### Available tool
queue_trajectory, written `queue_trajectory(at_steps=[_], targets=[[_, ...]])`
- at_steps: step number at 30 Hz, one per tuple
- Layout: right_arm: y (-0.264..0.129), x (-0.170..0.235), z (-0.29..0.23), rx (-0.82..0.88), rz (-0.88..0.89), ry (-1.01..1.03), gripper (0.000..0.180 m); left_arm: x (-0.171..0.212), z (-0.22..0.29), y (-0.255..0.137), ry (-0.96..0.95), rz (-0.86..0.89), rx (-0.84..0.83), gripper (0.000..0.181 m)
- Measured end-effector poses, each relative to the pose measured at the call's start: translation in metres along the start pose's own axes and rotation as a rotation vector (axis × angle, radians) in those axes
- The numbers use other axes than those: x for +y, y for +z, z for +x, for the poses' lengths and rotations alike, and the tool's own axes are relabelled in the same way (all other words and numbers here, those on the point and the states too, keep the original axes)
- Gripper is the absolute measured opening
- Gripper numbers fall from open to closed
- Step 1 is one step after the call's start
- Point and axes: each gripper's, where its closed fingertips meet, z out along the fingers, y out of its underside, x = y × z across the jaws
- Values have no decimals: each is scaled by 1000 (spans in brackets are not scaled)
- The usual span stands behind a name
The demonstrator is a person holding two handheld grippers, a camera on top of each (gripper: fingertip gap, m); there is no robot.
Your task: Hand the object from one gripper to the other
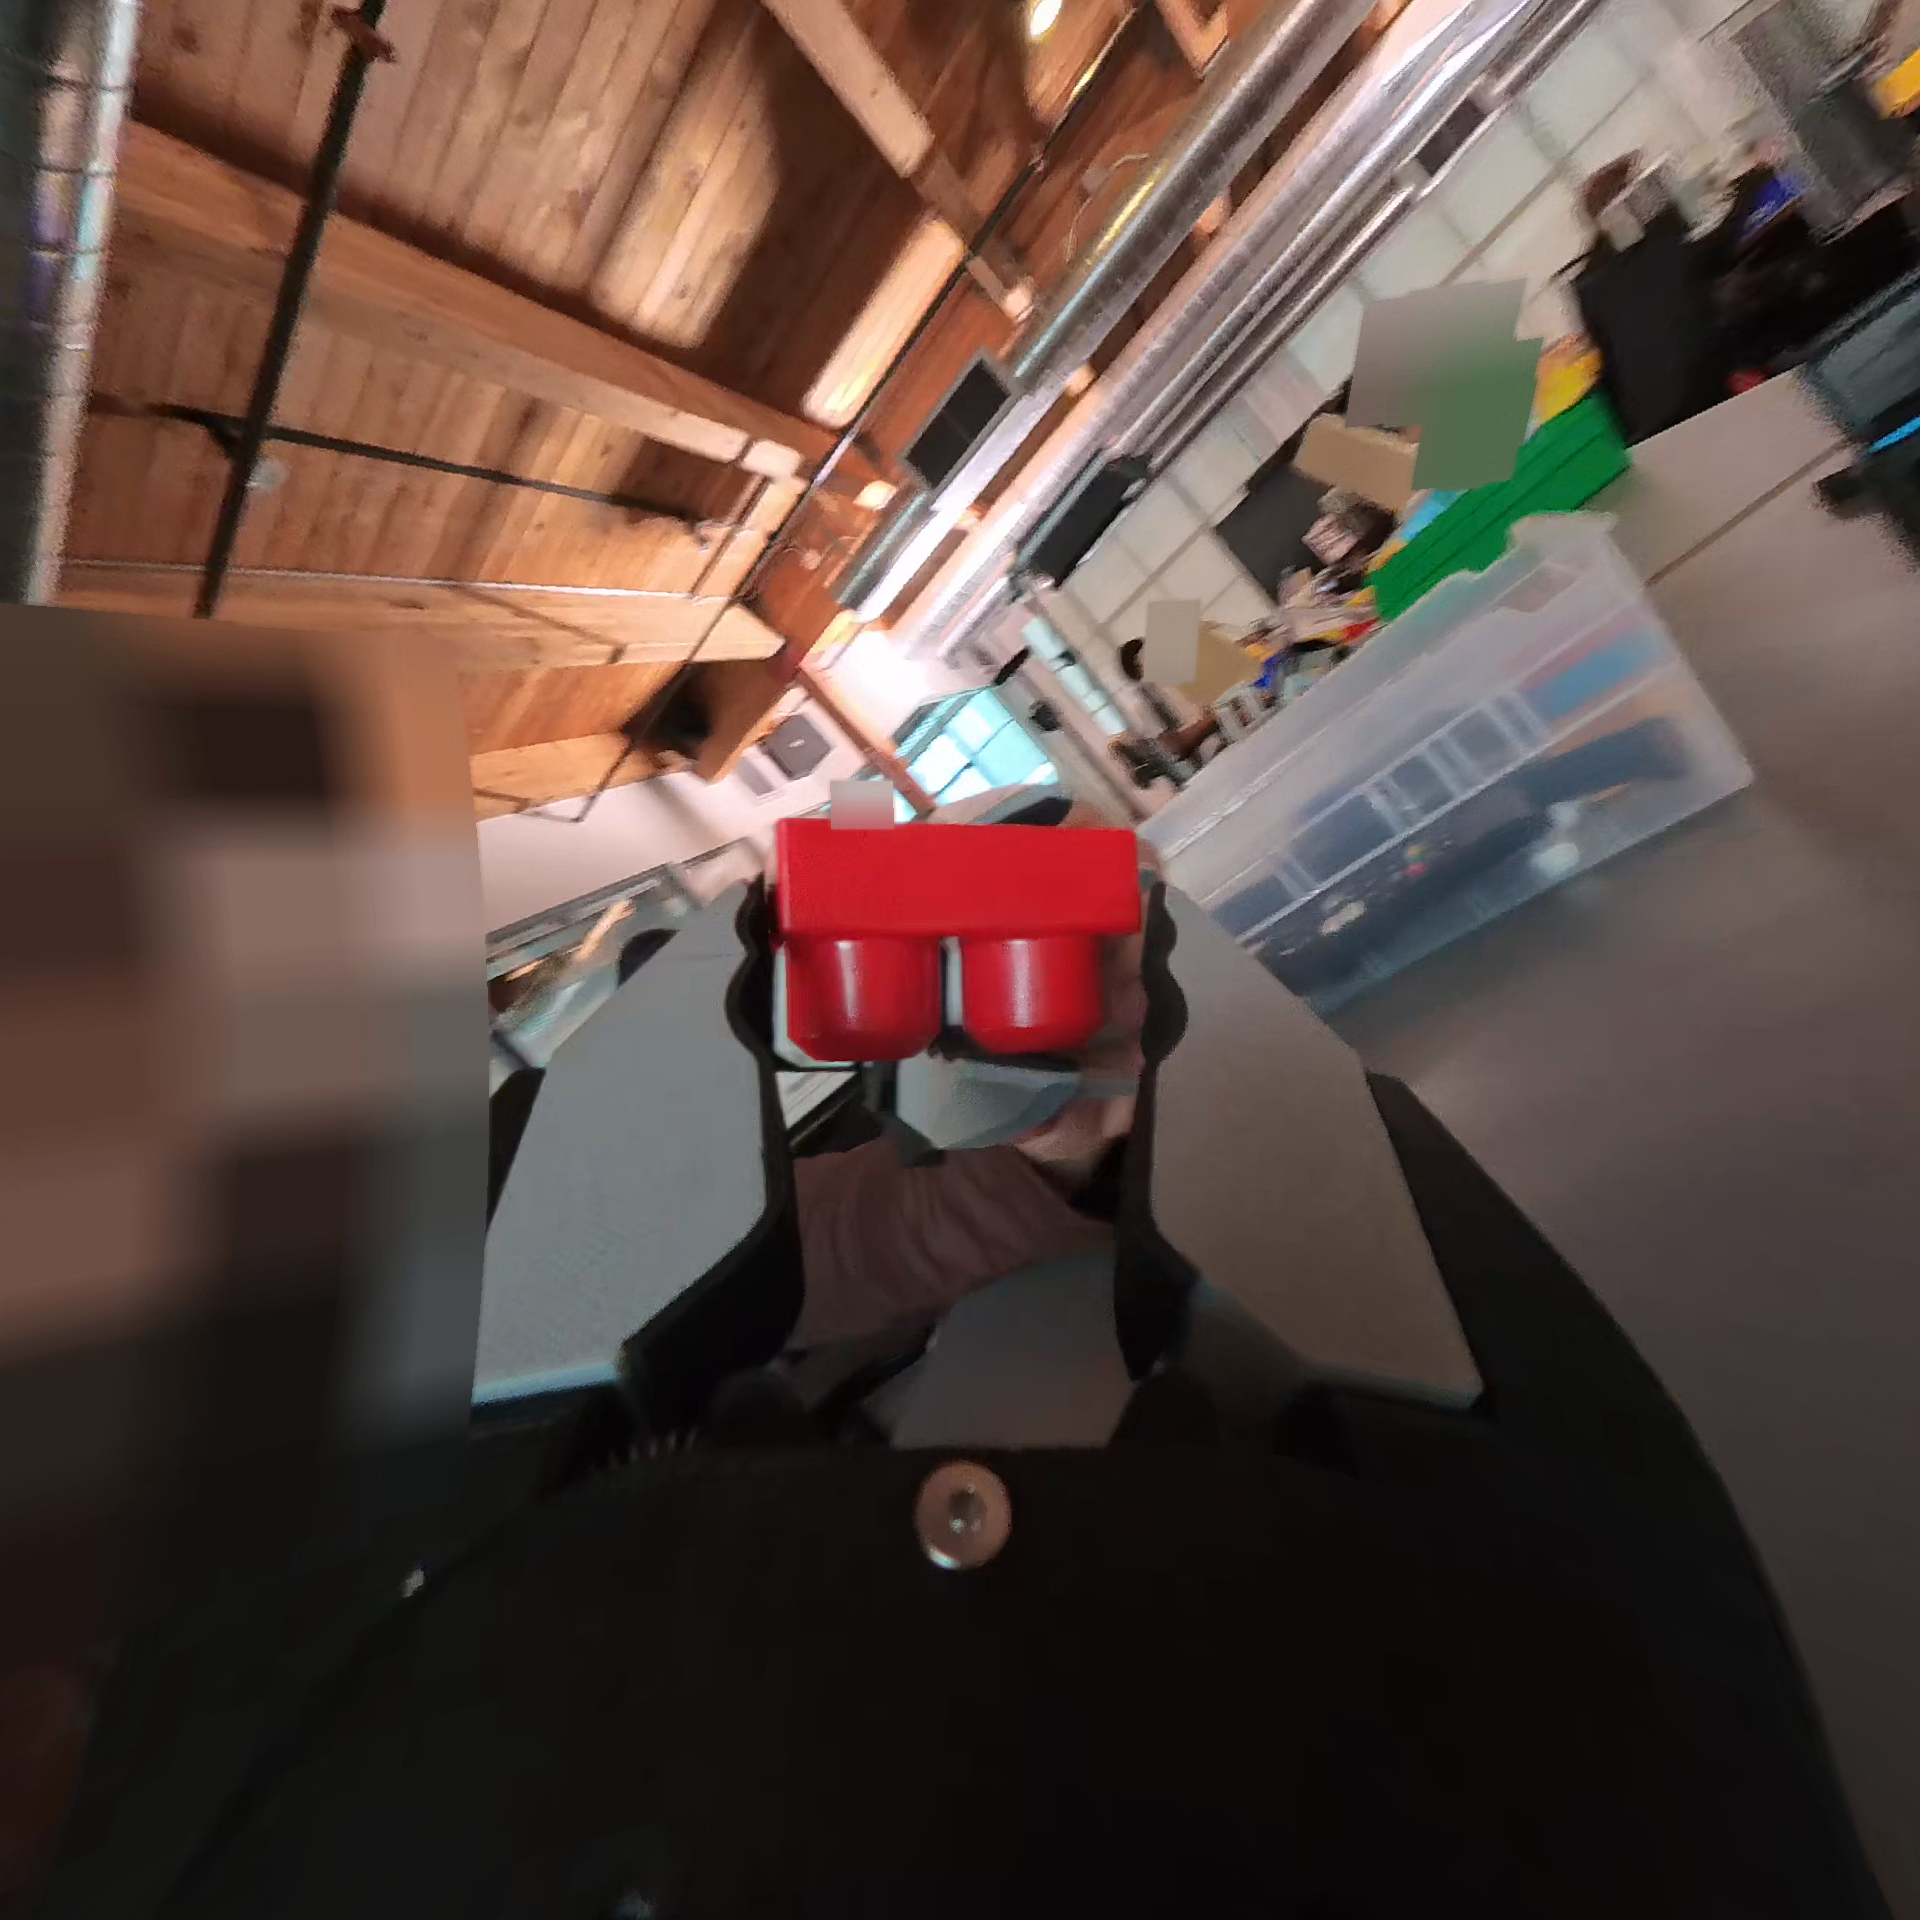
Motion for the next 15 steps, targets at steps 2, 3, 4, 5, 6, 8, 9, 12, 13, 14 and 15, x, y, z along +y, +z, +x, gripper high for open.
queue_trajectory(at_steps=[2, 3, 4, 5, 6, 8, 9, 12, 13, 14, 15], targets=[[-12, -10, 15, 143, 21, -65, 76, 8, -4, 1, -17, -50, 4, 43], [-20, -13, 25, 243, 12, -124, 80, 15, -5, 3, -8, -92, -3, 43], [-28, -17, 34, 350, 1, -202, 82, 23, -6, 4, 10, -138, -6, 43], [-35, -20, 40, 445, -18, -285, 86, 29, -5, 6, 30, -173, -5, 43], [-38, -22, 42, 509, -46, -356, 86, 33, -3, 7, 48, -196, 2, 43], [-37, -19, 39, 553, -98, -435, 85, 39, 1, 8, 72, -228, 19, 43], [-33, -15, 38, 549, -123, -450, 86, 40, 4, 9, 84, -234, 27, 43], [-23, 0, 42, 538, -194, -442, 89, 44, 8, 10, 142, -267, 40, 43], [-22, 5, 46, 547, -215, -438, 88, 45, 10, 10, 164, -277, 43, 43], [-22, 9, 50, 563, -234, -435, 83, 45, 12, 10, 182, -279, 49, 43], [-22, 11, 54, 580, -245, -436, 74, 44, 14, 10, 195, -278, 57, 43]])
